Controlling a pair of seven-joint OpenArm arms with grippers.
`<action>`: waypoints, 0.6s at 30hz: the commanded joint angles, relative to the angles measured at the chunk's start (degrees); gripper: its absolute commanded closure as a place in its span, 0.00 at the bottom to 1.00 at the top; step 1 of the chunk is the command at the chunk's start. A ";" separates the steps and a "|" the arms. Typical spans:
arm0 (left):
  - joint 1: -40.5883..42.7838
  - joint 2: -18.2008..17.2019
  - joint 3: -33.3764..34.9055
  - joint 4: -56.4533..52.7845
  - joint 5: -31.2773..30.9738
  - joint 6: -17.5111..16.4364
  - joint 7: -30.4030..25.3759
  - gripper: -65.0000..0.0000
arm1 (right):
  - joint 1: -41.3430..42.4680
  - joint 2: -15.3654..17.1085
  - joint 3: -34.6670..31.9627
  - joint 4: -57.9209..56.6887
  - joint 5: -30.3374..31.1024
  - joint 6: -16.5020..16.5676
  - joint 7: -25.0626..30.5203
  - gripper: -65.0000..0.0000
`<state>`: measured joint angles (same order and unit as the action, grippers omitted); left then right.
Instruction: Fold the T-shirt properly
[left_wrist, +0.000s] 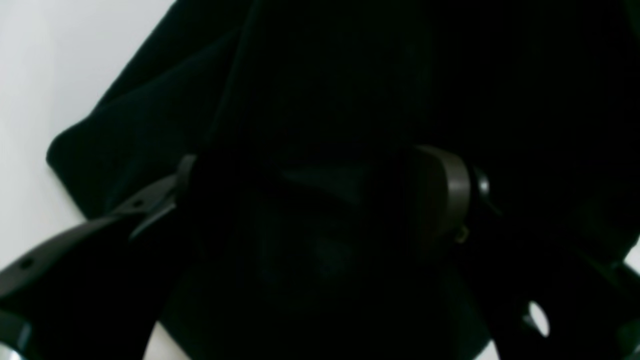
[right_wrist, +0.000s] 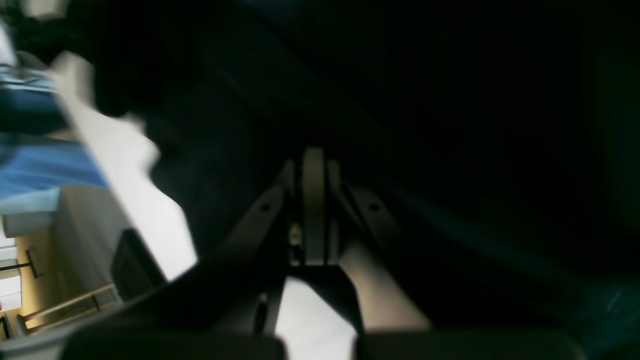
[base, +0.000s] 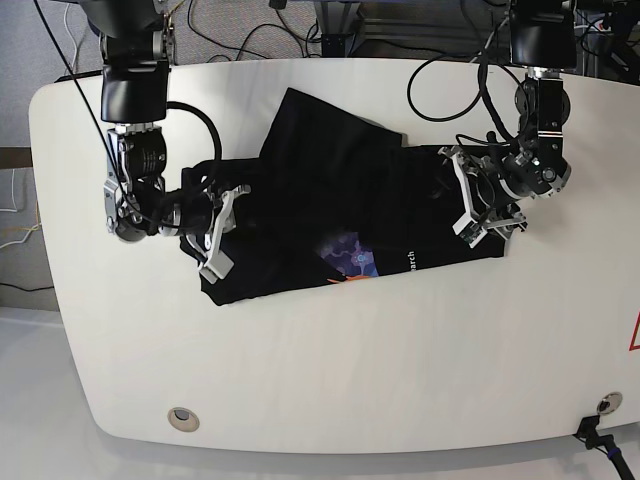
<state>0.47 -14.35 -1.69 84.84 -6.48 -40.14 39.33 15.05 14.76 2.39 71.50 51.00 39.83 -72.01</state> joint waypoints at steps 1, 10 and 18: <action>-0.34 -0.46 -0.02 0.31 1.43 0.14 1.24 0.27 | 2.93 0.22 2.40 0.98 6.62 0.17 -1.44 0.91; -0.34 -0.46 -0.02 0.31 1.43 0.14 1.24 0.27 | 4.95 2.60 15.32 0.54 9.96 -2.43 2.78 0.12; -0.34 -0.46 0.07 0.57 1.43 0.14 1.24 0.27 | 3.63 5.68 15.76 0.45 -2.52 -7.35 10.07 0.11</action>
<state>0.49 -14.35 -1.65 84.86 -6.48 -40.14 39.33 17.98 19.88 17.89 71.18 50.57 32.38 -63.33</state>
